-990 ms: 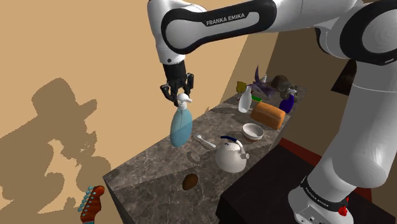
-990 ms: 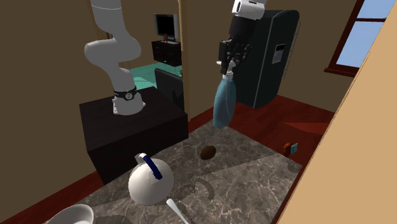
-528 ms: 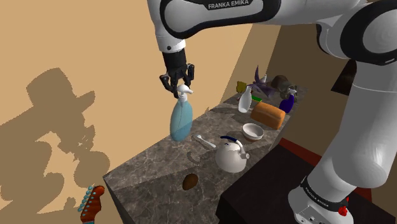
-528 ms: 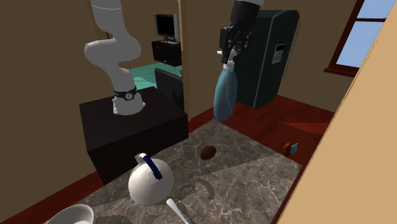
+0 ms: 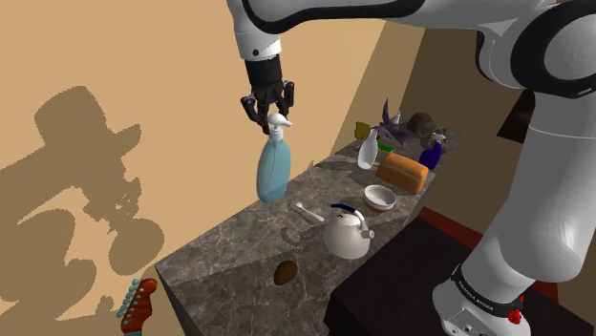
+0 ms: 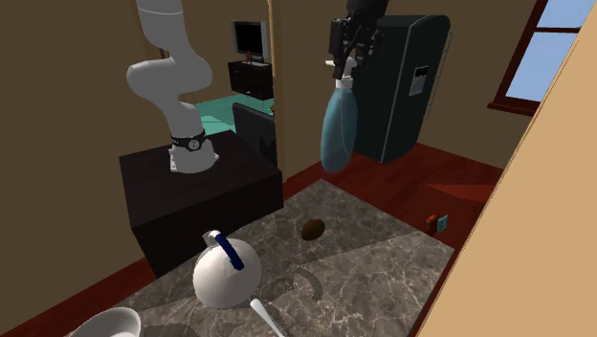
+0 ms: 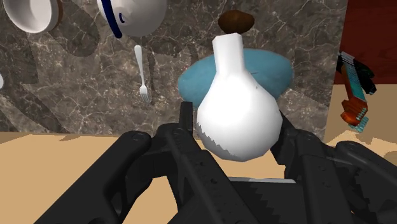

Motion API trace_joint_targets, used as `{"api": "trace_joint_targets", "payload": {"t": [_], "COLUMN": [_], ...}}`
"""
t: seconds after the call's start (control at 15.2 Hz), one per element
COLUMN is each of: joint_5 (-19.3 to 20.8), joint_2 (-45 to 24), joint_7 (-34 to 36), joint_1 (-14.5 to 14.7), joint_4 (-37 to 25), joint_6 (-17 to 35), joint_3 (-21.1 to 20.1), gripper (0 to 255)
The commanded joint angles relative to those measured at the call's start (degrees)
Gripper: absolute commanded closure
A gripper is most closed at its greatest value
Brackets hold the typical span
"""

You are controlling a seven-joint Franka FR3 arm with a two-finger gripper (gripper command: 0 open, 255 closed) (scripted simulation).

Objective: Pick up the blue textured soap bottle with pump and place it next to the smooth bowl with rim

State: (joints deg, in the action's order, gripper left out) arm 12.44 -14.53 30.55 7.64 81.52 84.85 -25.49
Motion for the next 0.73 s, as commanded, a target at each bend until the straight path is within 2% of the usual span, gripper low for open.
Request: {"api": "trace_joint_targets", "payload": {"t": [0.0, 0.66], "joint_5": [-0.4, -1.6], "joint_2": [1.6, 8.3], "joint_7": [-2.0, -14.5], "joint_1": [-1.6, -10.4], "joint_4": [2.5, 15.7], "joint_6": [1.3, 10.4], "joint_3": [0.7, 6.1], "gripper": [255, 255]}}
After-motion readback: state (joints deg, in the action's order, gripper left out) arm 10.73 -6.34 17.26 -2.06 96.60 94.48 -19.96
